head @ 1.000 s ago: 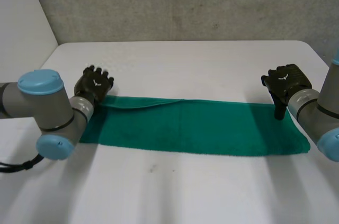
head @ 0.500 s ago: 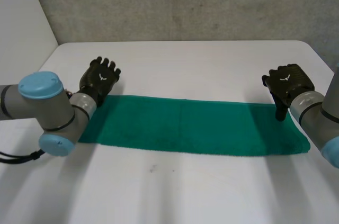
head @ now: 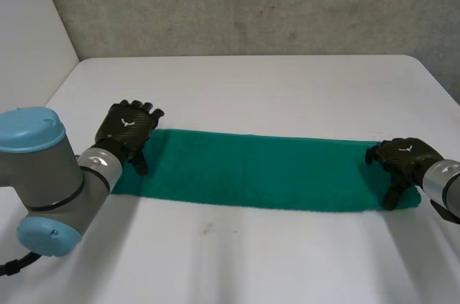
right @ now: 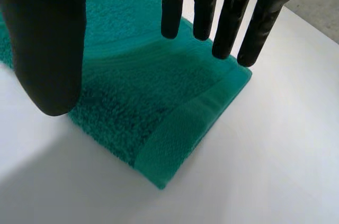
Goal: Fold the towel.
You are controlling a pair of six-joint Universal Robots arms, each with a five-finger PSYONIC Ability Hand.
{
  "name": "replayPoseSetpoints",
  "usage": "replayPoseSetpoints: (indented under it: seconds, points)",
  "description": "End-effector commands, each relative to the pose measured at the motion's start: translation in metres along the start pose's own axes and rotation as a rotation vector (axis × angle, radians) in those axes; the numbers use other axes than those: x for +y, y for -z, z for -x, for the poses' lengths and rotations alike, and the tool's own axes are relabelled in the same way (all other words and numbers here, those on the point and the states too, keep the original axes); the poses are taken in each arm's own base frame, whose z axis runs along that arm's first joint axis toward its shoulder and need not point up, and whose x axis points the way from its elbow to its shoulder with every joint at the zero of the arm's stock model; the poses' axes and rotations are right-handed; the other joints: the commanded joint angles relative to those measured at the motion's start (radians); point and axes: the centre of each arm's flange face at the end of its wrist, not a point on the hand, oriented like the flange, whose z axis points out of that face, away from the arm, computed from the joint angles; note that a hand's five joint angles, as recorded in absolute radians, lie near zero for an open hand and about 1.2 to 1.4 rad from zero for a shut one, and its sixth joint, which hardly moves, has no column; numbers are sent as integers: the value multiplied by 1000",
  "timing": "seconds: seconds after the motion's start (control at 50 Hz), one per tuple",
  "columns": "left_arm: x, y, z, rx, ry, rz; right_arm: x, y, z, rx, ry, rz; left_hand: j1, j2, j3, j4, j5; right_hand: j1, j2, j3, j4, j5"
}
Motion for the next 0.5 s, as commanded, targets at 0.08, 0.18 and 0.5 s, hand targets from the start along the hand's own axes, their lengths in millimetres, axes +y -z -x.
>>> replayPoseSetpoints:
  seconds: [0.08,0.18,0.5]
  points:
    - [2,-1,5,-41,8,18,11,-10,-12,39,-7,0,-19,-19,-27,-21,-41,1043,1010,984,984,994]
    - [1,0,6,-44,8,17,15,-10,-37,116,-20,7,-19,-19,-27,-21,-41,1043,1010,984,984,994]
    - [-9,10,8,-52,12,-5,-44,11,-79,284,201,-173,-22,-22,-30,-24,-43,1043,1010,984,984,994]
